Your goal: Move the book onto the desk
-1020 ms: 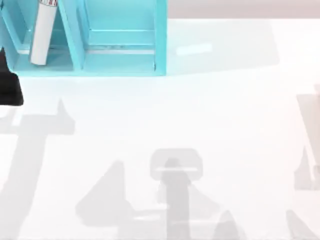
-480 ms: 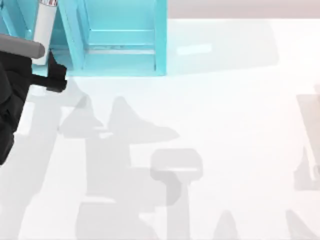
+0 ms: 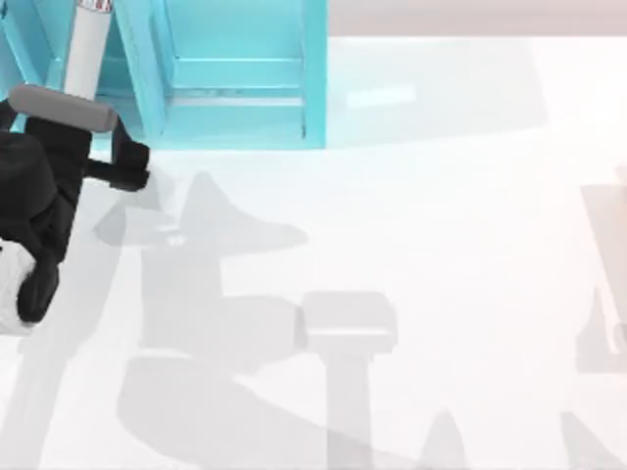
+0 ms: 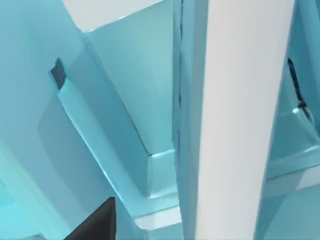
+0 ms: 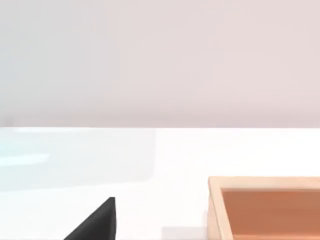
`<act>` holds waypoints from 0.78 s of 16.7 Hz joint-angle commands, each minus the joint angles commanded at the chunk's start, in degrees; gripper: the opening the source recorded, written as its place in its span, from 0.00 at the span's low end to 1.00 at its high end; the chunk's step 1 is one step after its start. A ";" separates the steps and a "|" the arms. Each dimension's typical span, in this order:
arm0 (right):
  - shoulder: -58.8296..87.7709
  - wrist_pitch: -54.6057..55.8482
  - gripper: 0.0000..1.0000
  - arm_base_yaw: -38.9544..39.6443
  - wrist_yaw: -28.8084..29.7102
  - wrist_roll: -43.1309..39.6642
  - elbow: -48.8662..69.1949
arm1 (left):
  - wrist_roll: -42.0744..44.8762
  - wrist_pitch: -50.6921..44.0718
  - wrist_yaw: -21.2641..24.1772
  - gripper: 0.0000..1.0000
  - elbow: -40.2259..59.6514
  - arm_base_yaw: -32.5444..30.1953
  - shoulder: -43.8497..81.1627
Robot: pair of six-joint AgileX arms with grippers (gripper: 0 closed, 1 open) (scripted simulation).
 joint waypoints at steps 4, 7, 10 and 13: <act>0.00 0.00 1.00 0.00 0.00 0.00 0.00 | -0.07 -0.18 0.07 1.00 -0.11 0.30 -0.04; 0.00 0.00 1.00 0.00 0.00 0.00 0.00 | 0.02 -1.68 0.46 1.00 3.88 0.45 2.32; 0.00 0.00 1.00 0.00 0.00 0.00 0.00 | 0.09 -4.99 1.02 1.00 11.71 0.92 6.71; 0.00 0.00 1.00 0.00 0.00 0.00 0.00 | 0.11 -8.89 1.63 1.00 20.19 1.49 11.18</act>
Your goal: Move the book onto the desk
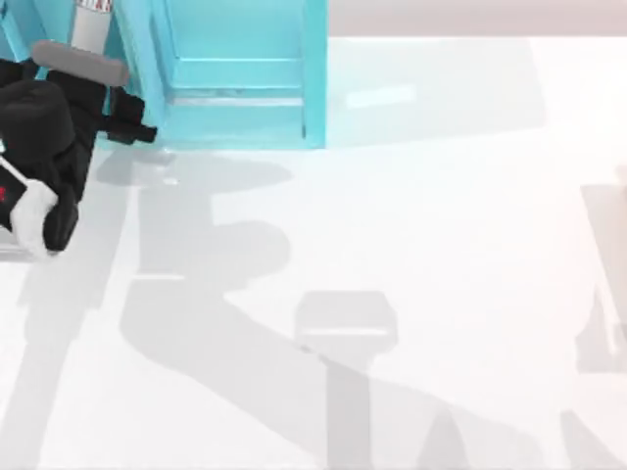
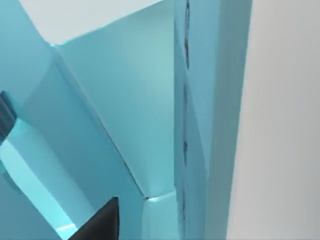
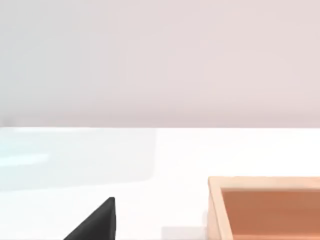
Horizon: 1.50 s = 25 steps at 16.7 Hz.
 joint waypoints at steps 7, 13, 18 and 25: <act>0.00 0.00 1.00 0.00 0.00 0.00 0.00 | 0.00 -3.09 0.51 1.00 6.10 0.46 3.13; 0.00 0.00 1.00 0.00 0.00 0.00 0.00 | 0.00 -3.09 0.51 0.62 6.10 0.46 3.13; 0.00 0.00 1.00 0.00 0.00 0.00 0.00 | 0.00 -3.09 0.51 0.25 6.10 0.46 3.13; 0.00 0.00 1.00 0.00 0.00 0.00 0.00 | 0.00 -3.09 0.51 0.00 6.10 0.46 3.13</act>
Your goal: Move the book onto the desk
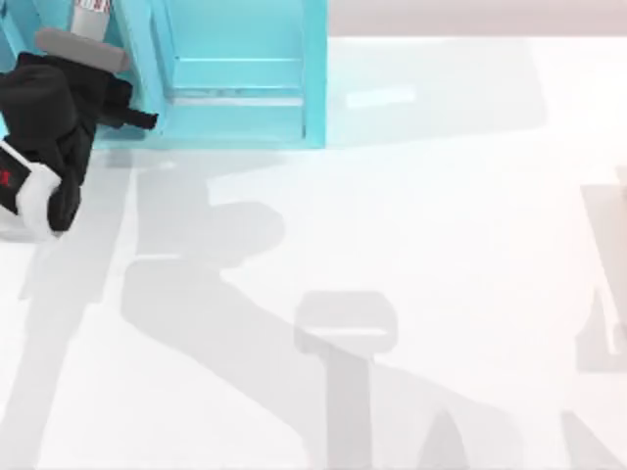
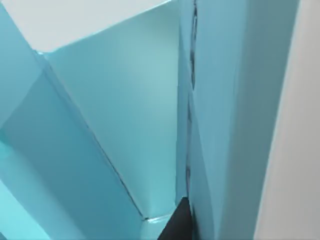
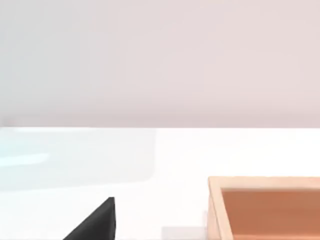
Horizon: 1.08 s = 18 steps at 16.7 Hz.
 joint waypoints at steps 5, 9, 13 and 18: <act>0.00 0.00 1.00 0.00 0.00 0.00 0.00 | 0.33 -0.07 -0.04 0.00 -0.39 0.35 0.38; 0.00 0.00 1.00 0.00 0.00 0.00 0.00 | 0.18 -2.45 -0.21 0.00 -1.86 0.18 -3.43; 0.00 0.00 1.00 0.00 0.00 0.00 0.00 | -0.31 -10.40 -0.98 0.00 -7.04 -0.06 -16.60; 0.00 0.00 1.00 0.00 0.00 0.00 0.00 | -0.67 -24.44 -2.13 0.00 -16.33 -0.69 -40.66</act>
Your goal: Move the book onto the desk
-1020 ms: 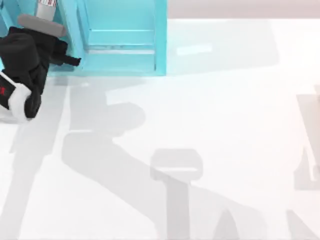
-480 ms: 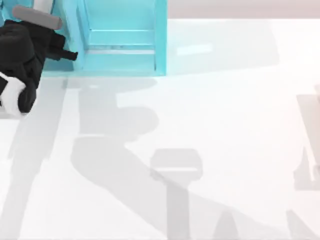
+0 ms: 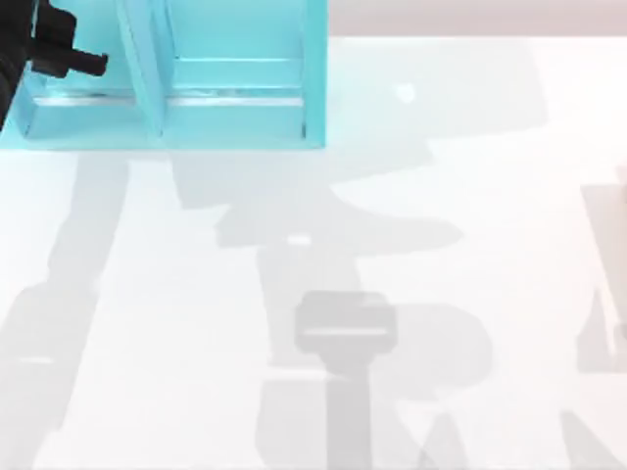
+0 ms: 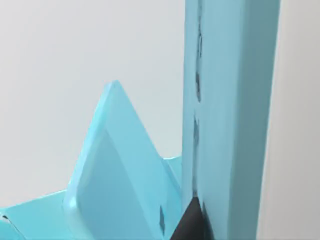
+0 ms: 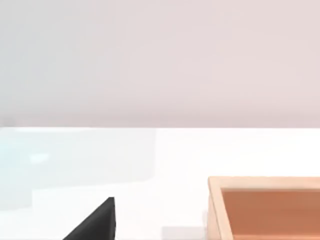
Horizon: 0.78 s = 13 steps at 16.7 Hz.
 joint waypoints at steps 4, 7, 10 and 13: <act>0.00 0.00 1.00 0.00 0.00 0.00 0.00 | 0.29 -10.46 -0.75 0.00 -6.77 -0.74 -17.81; 0.00 0.00 1.00 0.00 0.00 0.00 0.00 | 0.58 -15.94 -1.14 0.00 -10.24 -1.16 -25.90; 0.00 0.00 1.00 0.00 0.00 0.00 0.00 | 0.72 -17.83 -1.28 0.00 -11.42 -1.31 -28.51; 0.00 0.00 1.00 0.00 0.00 0.00 0.00 | 0.72 -17.83 -1.28 0.00 -11.42 -1.31 -28.51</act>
